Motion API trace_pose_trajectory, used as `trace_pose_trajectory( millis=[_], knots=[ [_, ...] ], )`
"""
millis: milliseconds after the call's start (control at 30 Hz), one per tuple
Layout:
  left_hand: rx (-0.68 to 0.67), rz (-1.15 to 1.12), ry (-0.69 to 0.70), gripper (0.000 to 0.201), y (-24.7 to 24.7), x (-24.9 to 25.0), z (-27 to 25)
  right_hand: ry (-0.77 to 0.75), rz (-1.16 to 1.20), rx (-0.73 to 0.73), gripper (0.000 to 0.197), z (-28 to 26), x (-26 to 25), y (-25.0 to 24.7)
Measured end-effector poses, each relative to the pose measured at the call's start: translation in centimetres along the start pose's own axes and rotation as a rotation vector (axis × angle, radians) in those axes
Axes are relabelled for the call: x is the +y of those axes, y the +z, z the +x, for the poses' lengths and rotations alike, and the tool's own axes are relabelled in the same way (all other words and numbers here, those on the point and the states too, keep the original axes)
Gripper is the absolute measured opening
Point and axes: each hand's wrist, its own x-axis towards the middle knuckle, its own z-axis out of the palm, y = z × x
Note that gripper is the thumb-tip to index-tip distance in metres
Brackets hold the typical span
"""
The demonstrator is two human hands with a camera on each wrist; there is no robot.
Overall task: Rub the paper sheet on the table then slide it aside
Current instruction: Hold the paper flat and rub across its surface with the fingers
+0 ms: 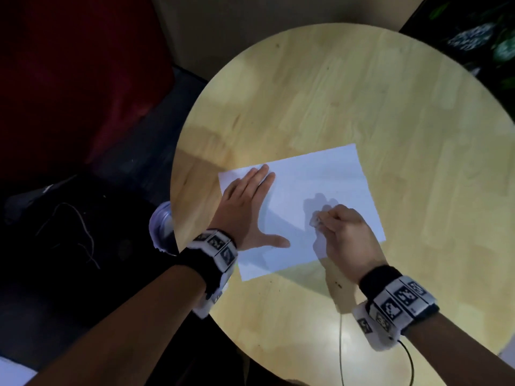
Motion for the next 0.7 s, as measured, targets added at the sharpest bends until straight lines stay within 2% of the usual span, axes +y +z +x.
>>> trace_pose_trajectory(
  millis=[167, 233, 300, 367, 433, 467, 533, 633, 700],
  knots=[
    [0.201, -0.024, -0.081, 0.095, 2.2, 0.5, -7.1, 0.056, 0.047, 0.105, 0.019, 2.2, 0.9, -0.3],
    [0.181, -0.061, -0.077, 0.087, 3.1, 1.3, -9.9, 0.068, 0.054, 0.111, 0.017, 3.2, 1.2, -0.2],
    [0.082, -0.109, -0.071, 0.084, 3.8, 2.4, -12.3, 0.045, 0.093, 0.075, 0.016, 4.1, 1.1, -0.1],
    [0.061, -0.144, -0.021, 0.071, 3.7, 2.7, -12.8, 0.018, 0.143, 0.044, 0.016, 5.2, 1.1, -0.1],
    [0.165, -0.168, 0.079, 0.055, 2.6, 1.7, -10.6, 0.009, 0.187, 0.028, 0.016, 6.2, 1.2, -0.1],
    [0.211, -0.159, 0.129, 0.055, 1.8, 0.8, -8.8, 0.008, 0.191, 0.017, 0.016, 6.6, 1.1, -0.2],
    [0.197, -0.100, 0.187, 0.074, -0.4, -1.4, -4.7, -0.005, 0.169, 0.010, 0.016, 7.2, 1.1, -0.3],
    [-0.116, 0.011, 0.127, 0.124, -3.3, -3.2, 0.0, -0.022, 0.097, 0.027, 0.014, 7.7, 0.6, -0.3],
    [-0.192, 0.110, 0.107, 0.141, -3.9, -3.8, 1.3, -0.111, 0.033, 0.023, 0.013, 7.7, -0.8, -0.1]
  ],
)
